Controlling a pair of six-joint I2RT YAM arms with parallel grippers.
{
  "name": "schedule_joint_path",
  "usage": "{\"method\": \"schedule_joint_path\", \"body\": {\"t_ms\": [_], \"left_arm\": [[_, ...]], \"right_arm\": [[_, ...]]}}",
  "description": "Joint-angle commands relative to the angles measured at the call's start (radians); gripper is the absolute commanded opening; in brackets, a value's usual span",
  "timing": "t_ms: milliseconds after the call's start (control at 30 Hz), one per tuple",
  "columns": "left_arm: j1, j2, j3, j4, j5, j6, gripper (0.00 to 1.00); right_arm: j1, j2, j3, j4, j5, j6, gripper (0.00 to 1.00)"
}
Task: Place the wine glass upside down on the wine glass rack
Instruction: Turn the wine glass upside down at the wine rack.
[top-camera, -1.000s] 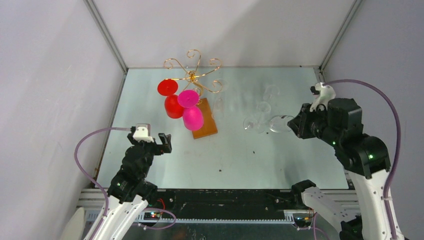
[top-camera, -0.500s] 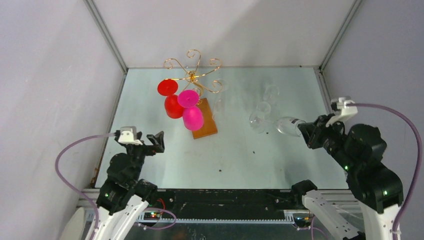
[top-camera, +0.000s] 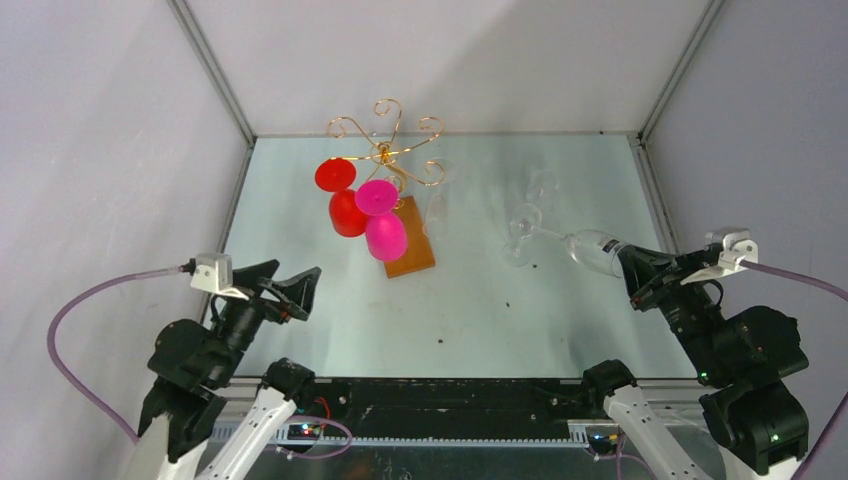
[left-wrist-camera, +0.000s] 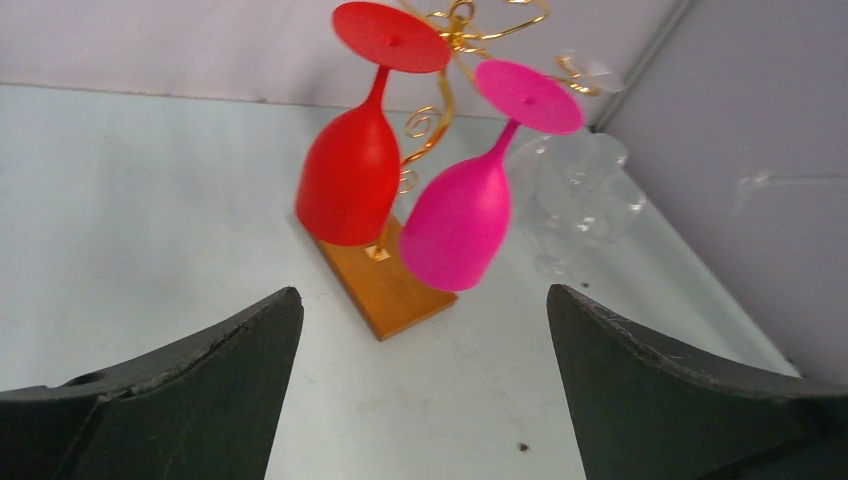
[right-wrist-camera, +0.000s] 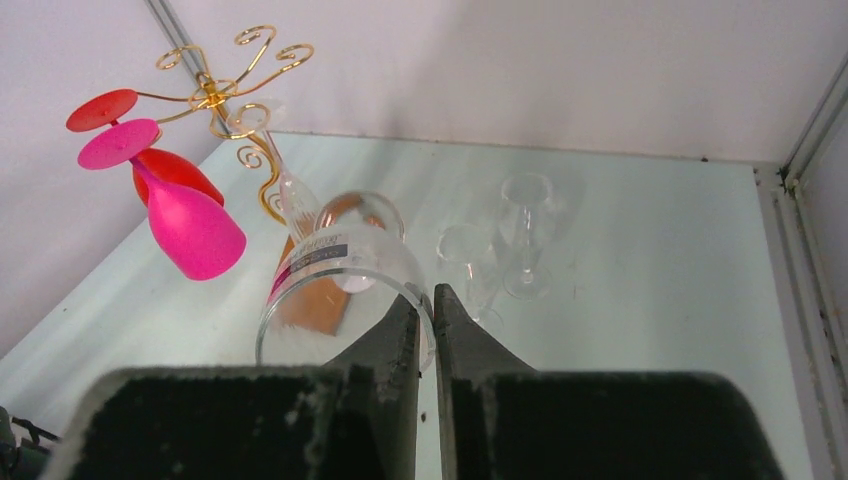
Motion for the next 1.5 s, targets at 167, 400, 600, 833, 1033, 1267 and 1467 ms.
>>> {"method": "schedule_joint_path", "body": {"t_ms": [167, 400, 600, 833, 1033, 1267, 1467], "left_arm": [[-0.005, 0.093, 0.152, 0.013, 0.239, -0.156, 1.00], [-0.005, 0.186, 0.186, 0.151, 0.446, -0.284, 0.98], [-0.005, 0.266, 0.188, 0.294, 0.547, -0.427, 0.98], [-0.033, 0.319, 0.194, 0.420, 0.577, -0.571, 0.98], [-0.134, 0.398, 0.255, 0.439, 0.533, -0.595, 0.98], [-0.384, 0.547, 0.307, 0.475, 0.381, -0.570, 0.98], [-0.559, 0.739, 0.400, 0.531, 0.265, -0.563, 0.98]], "right_arm": [[-0.002, -0.013, -0.019, 0.230, -0.066, -0.057, 0.00], [-0.002, 0.029, -0.019, 0.306, -0.045, -0.108, 0.00], [-0.002, 0.058, -0.019, 0.336, -0.038, -0.154, 0.00], [-0.002, 0.080, -0.017, 0.440, -0.071, -0.247, 0.00], [-0.002, 0.120, -0.002, 0.537, -0.103, -0.342, 0.00], [0.011, 0.170, 0.011, 0.572, -0.087, -0.441, 0.00], [0.032, 0.183, 0.011, 0.591, -0.040, -0.453, 0.00]]}}
